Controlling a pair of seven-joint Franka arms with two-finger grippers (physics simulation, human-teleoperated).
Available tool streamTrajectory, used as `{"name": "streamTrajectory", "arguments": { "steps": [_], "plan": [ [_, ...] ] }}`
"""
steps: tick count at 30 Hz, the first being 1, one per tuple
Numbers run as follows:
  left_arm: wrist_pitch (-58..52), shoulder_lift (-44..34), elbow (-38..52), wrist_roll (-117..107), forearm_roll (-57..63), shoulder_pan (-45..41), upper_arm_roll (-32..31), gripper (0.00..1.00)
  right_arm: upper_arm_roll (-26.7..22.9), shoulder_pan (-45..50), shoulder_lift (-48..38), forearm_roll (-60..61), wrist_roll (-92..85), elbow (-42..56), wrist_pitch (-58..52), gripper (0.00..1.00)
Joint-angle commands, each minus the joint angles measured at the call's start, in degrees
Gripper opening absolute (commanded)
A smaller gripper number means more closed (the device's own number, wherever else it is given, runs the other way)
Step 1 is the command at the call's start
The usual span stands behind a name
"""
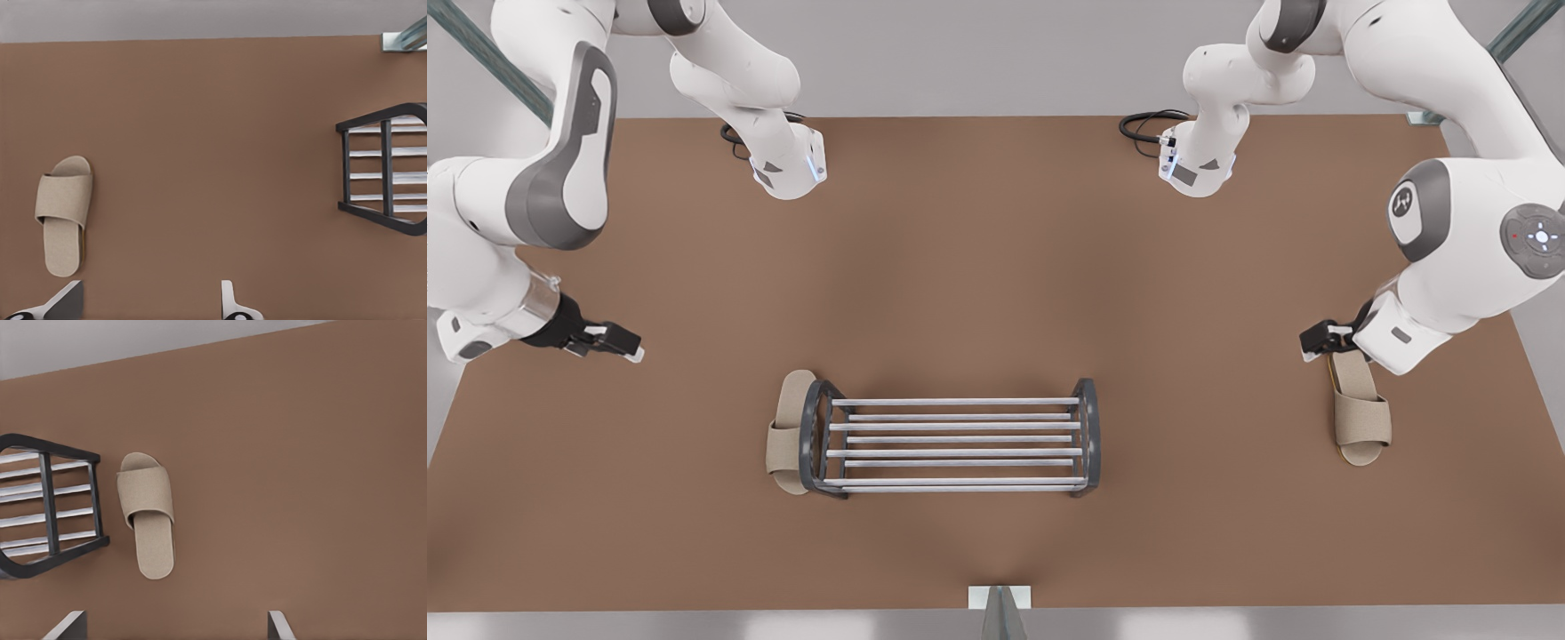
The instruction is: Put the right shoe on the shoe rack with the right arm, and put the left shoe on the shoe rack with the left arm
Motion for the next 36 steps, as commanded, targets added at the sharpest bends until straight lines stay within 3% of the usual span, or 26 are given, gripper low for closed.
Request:
{"name": "streamTrajectory", "arguments": {
  "steps": [1,3,4,6,9,11,13,14,15,17,20,22,25,28,32,36],
  "plan": [
    [0.9,-0.1,0.0,1.6,0.4,0.0,0.0,1.0,0.1,0.1,-0.5,0.0,-2.3,-1.4,1.8,1.0],
    [1.0,-0.3,-0.6,-6.2,-0.8,0.1,0.4,1.0,1.8,0.3,-5.4,-3.4,-2.9,-10.5,6.5,1.0],
    [2.4,-0.5,-2.6,-14.1,-7.6,0.1,3.4,1.0,5.2,-0.6,-5.9,-8.4,-3.8,-14.0,10.0,1.0],
    [14.6,-4.5,-18.1,-18.1,-26.4,0.0,11.9,1.0,7.3,-0.3,-6.1,-12.7,-4.0,-18.1,15.8,1.0],
    [45.6,-11.5,-42.9,-18.1,-36.9,-1.1,12.1,1.0,13.1,-0.4,-7.3,-25.8,-4.0,-24.8,28.3,1.0],
    [53.6,-13.5,-49.8,-16.3,-42.8,-2.7,12.1,1.0,15.7,-0.3,-7.4,-38.5,-3.3,-28.7,37.3,1.0],
    [55.5,-14.5,-56.2,8.7,-63.8,-2.7,13.3,1.0,15.6,-0.8,-8.6,-53.0,-0.2,-34.8,47.5,1.0],
    [53.9,-14.3,-59.5,29.6,-77.0,-2.7,16.3,1.0,15.6,-1.5,-9.0,-65.7,8.8,-38.0,51.4,1.0],
    [52.6,-13.9,-61.8,47.2,-82.7,-2.7,19.2,1.0,15.6,-1.5,-9.1,-78.4,19.8,-40.2,53.5,1.0],
    [49.9,-11.4,-63.6,83.7,-82.9,-2.7,26.8,1.0,15.6,-1.8,-7.7,-104.1,44.0,-42.9,54.5,1.0],
    [55.2,-10.7,-63.5,122.8,-83.9,-2.7,32.1,1.0,15.5,-3.8,-4.4,-140.0,75.9,-47.1,54.2,1.0],
    [57.6,-6.6,-62.2,150.4,-97.0,-2.7,32.1,1.0,15.6,-5.5,-4.2,-149.1,84.4,-50.7,53.6,1.0],
    [57.1,-2.0,-61.7,178.0,-115.8,-2.7,32.0,1.0,15.7,-5.0,-4.2,-150.7,91.6,-55.1,53.0,1.0],
    [53.7,-0.1,-61.4,178.9,-123.3,-2.6,33.5,1.0,15.9,-3.8,-0.6,-166.7,103.9,-57.0,47.1,1.0],
    [47.3,0.2,-62.1,174.7,-137.5,1.1,34.1,1.0,15.8,-1.9,4.2,-173.8,114.3,-59.9,35.5,1.0],
    [43.5,3.1,-62.1,155.8,-143.7,1.1,33.1,1.0,15.8,-2.1,4.4,-176.2,117.2,-61.3,35.3,1.0]
  ]
}}
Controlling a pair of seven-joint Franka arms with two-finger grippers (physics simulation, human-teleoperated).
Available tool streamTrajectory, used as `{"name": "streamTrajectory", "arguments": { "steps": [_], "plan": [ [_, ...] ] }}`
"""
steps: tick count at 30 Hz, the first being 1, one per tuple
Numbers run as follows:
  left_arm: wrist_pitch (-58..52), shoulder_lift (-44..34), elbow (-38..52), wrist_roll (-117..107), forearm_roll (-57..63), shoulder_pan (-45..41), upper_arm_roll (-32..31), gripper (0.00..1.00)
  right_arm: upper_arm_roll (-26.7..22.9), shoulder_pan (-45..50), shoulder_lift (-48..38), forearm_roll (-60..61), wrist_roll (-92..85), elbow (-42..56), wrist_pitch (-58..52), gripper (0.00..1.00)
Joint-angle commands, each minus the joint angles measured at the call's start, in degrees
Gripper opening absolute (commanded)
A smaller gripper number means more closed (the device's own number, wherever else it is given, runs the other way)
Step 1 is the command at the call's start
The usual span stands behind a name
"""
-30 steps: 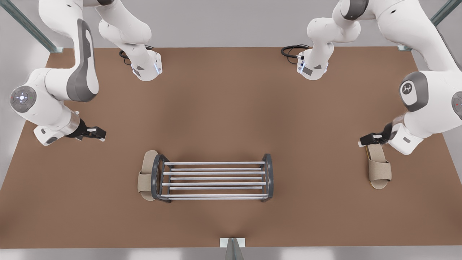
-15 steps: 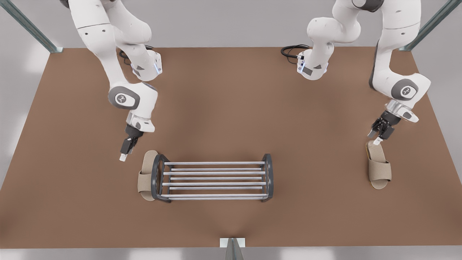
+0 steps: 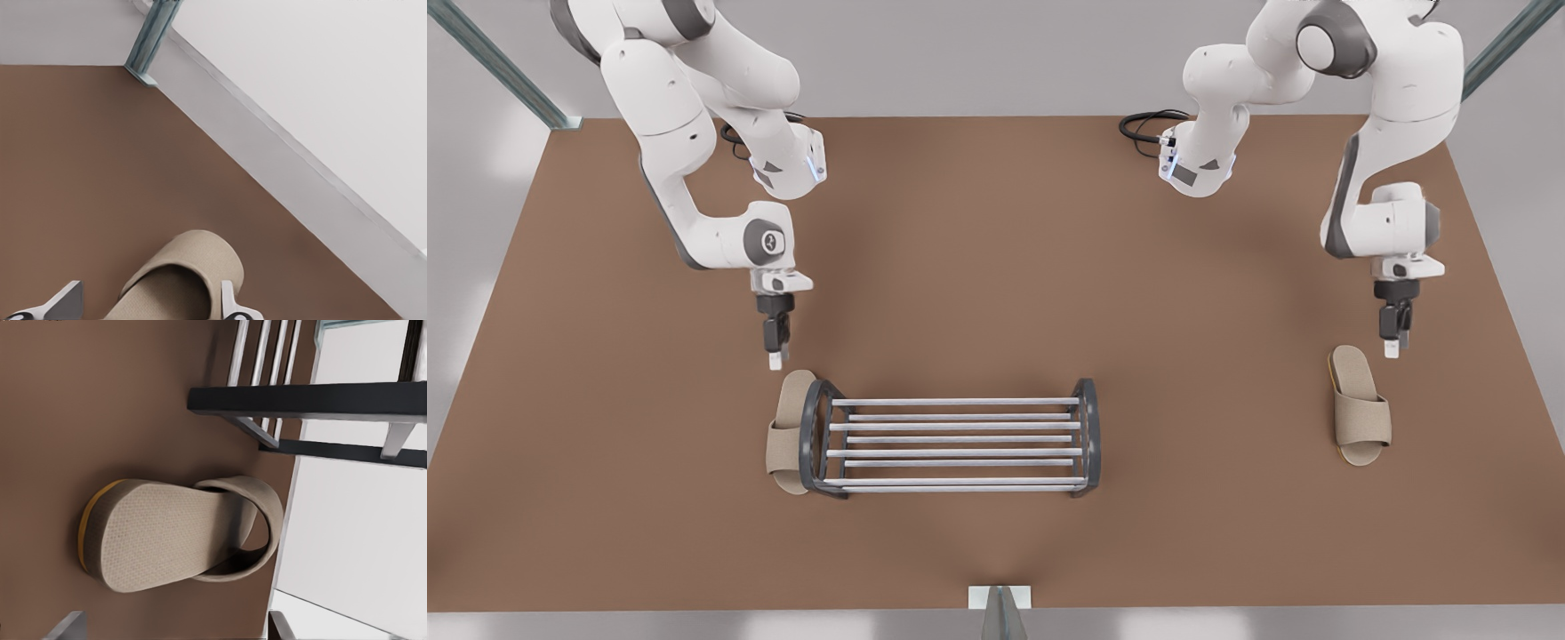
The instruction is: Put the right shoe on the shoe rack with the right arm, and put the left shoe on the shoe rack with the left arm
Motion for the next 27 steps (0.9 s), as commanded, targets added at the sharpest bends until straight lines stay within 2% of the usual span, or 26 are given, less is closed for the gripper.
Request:
{"name": "streamTrajectory", "arguments": {
  "steps": [1,6,13,17,19,27],
  "plan": [
    [-7.5,3.3,0.2,42.8,-7.0,0.0,-0.3,1.0,0.0,-0.4,1.2,-7.0,48.1,0.8,-5.6,1.0],
    [-8.9,5.7,1.2,32.0,-10.2,0.0,-3.7,1.0,-0.4,-0.7,5.0,-9.4,47.9,5.8,-7.9,1.0],
    [-8.9,8.5,3.3,13.8,-10.6,0.0,-5.1,1.0,-1.0,-0.1,7.4,-14.1,47.3,10.2,-8.2,1.0],
    [-8.9,10.0,3.6,12.6,-10.7,0.1,-5.8,1.0,-2.1,0.4,9.9,-17.6,46.5,12.0,-10.2,0.99],
    [-8.9,12.3,6.7,10.4,-10.7,0.1,-6.3,1.0,-2.5,0.5,11.0,-19.6,43.1,13.8,-10.3,0.98],
    [-8.6,14.9,10.8,9.9,-11.0,0.0,-8.4,1.0,-5.0,4.9,11.0,-19.0,36.7,17.4,-10.0,0.97]
  ]
}}
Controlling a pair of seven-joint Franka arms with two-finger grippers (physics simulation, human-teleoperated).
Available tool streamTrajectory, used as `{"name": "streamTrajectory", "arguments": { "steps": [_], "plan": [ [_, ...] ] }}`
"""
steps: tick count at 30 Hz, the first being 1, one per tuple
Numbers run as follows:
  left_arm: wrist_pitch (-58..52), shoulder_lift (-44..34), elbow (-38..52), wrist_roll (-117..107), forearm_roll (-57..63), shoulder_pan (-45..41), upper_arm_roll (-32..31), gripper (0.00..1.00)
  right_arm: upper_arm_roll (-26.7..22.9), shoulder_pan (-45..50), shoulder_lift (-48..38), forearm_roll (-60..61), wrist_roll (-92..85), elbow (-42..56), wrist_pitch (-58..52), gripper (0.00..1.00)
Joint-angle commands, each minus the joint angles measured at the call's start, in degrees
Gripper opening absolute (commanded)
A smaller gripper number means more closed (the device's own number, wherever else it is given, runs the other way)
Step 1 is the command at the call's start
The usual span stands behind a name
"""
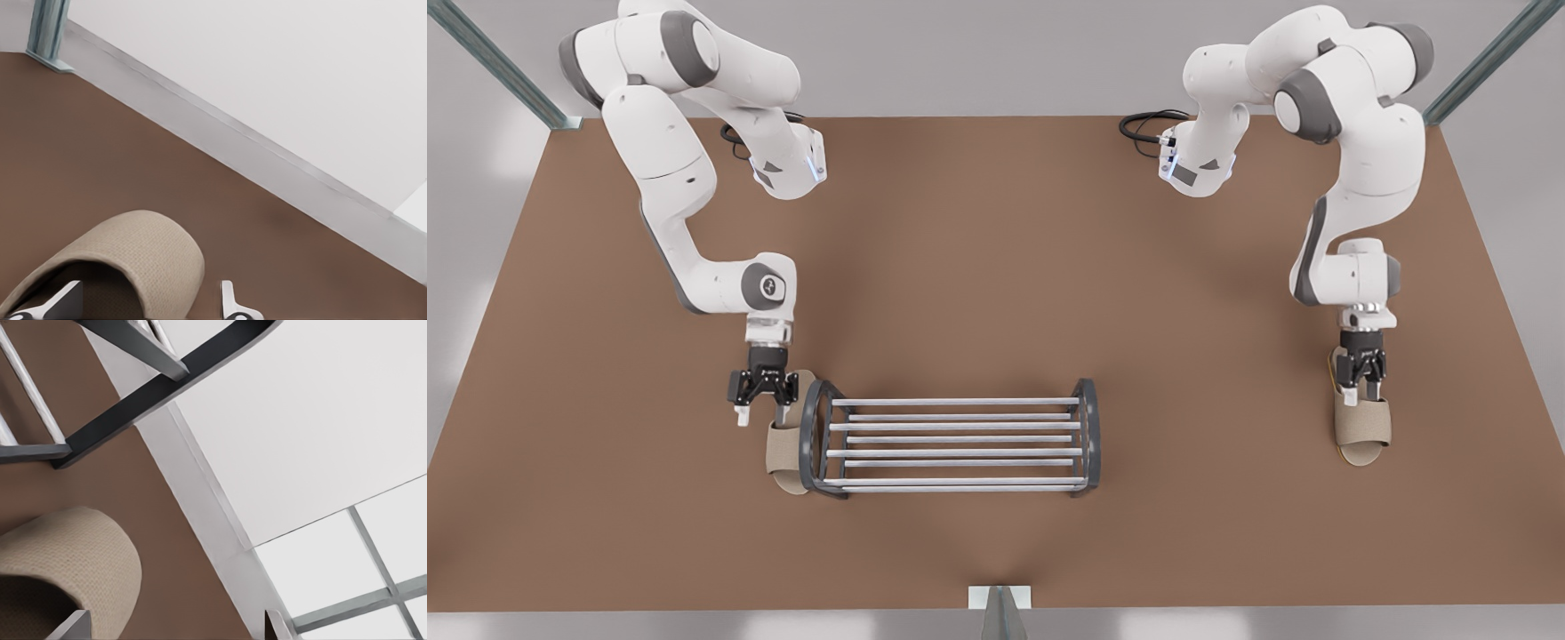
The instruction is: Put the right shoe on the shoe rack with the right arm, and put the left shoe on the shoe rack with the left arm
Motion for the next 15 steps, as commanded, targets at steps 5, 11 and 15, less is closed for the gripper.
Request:
{"name": "streamTrajectory", "arguments": {
  "steps": [5,11,15],
  "plan": [
    [0.3,0.5,0.8,-1.8,-0.4,0.0,-1.1,1.0,-0.3,0.5,0.0,-18.7,-4.1,0.2,-0.6,0.97],
    [0.4,2.8,3.5,-2.0,-0.4,0.1,-1.4,1.0,-2.4,3.8,2.1,-18.8,-6.0,3.0,-0.6,0.97],
    [0.4,3.8,4.3,-2.0,-0.3,0.0,-1.4,0.8,-3.8,3.8,3.5,-19.2,-6.4,4.2,-0.5,0.97]
  ]
}}
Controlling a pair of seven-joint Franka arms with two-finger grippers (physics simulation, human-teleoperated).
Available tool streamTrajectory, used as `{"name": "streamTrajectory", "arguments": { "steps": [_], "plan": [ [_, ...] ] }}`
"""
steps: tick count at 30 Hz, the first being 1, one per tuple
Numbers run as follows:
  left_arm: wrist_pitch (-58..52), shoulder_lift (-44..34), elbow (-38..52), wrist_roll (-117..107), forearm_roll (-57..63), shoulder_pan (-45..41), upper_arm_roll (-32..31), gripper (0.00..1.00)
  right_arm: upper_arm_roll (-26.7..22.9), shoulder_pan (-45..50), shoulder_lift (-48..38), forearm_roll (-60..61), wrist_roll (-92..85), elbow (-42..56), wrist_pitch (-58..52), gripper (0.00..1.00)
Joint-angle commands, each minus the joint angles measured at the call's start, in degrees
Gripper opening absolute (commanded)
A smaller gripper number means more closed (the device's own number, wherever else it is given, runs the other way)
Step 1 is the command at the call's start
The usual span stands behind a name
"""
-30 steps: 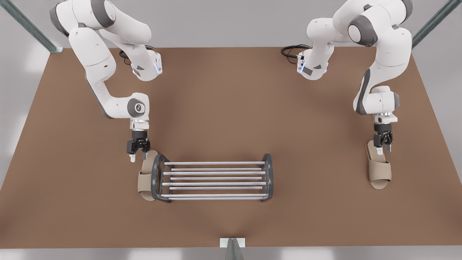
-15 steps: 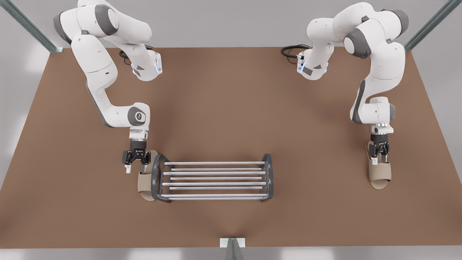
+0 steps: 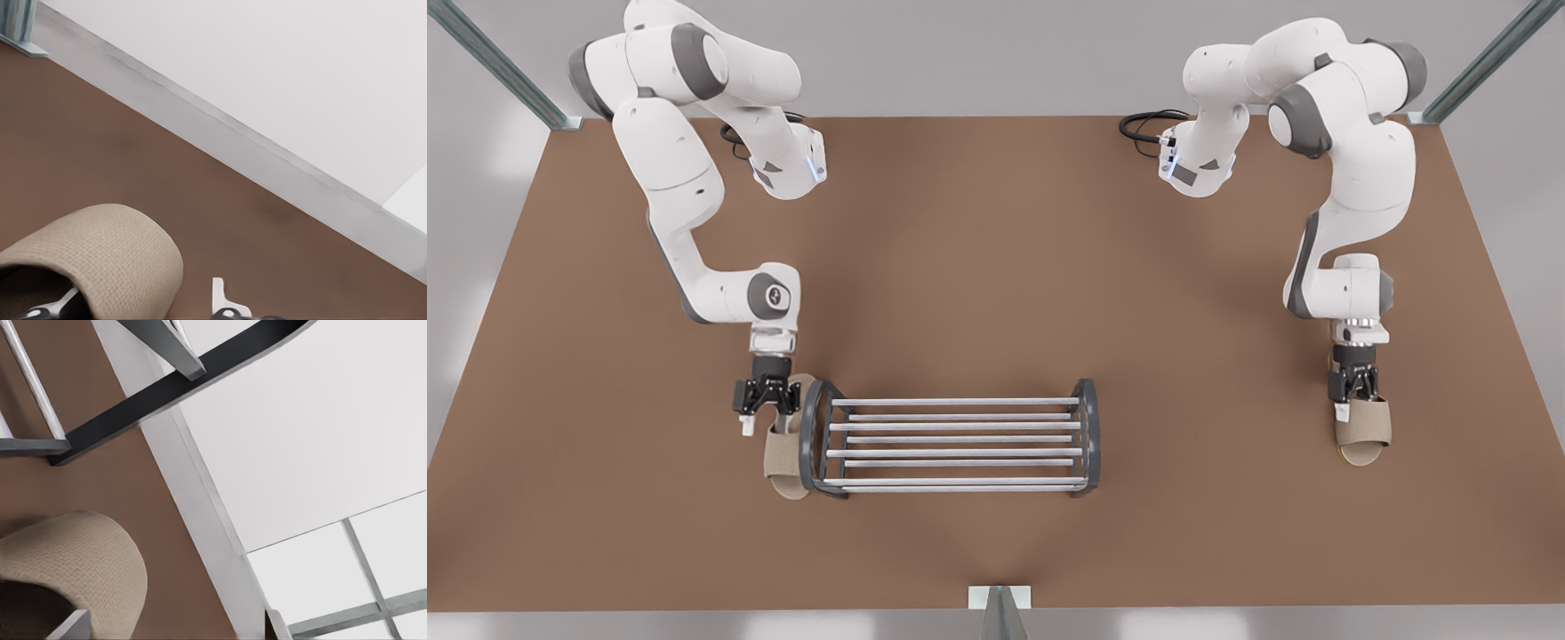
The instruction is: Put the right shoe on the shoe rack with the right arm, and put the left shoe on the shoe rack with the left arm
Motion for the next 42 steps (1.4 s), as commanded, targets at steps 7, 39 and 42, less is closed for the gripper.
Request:
{"name": "streamTrajectory", "arguments": {
  "steps": [7,39,42],
  "plan": [
    [0.0,0.2,0.1,-0.8,0.1,0.0,0.0,0.49,-0.8,0.8,1.4,-18.7,-3.4,1.4,0.1,0.95],
    [69.9,-25.8,23.2,-39.9,0.5,-34.7,-24.2,0.21,-4.7,2.9,7.2,-19.4,-2.4,8.4,0.5,0.8],
    [69.8,-22.5,30.9,-47.4,0.3,-39.8,-24.2,0.21,-4.8,3.5,7.6,-19.4,-2.4,9.6,0.7,0.79]
  ]
}}
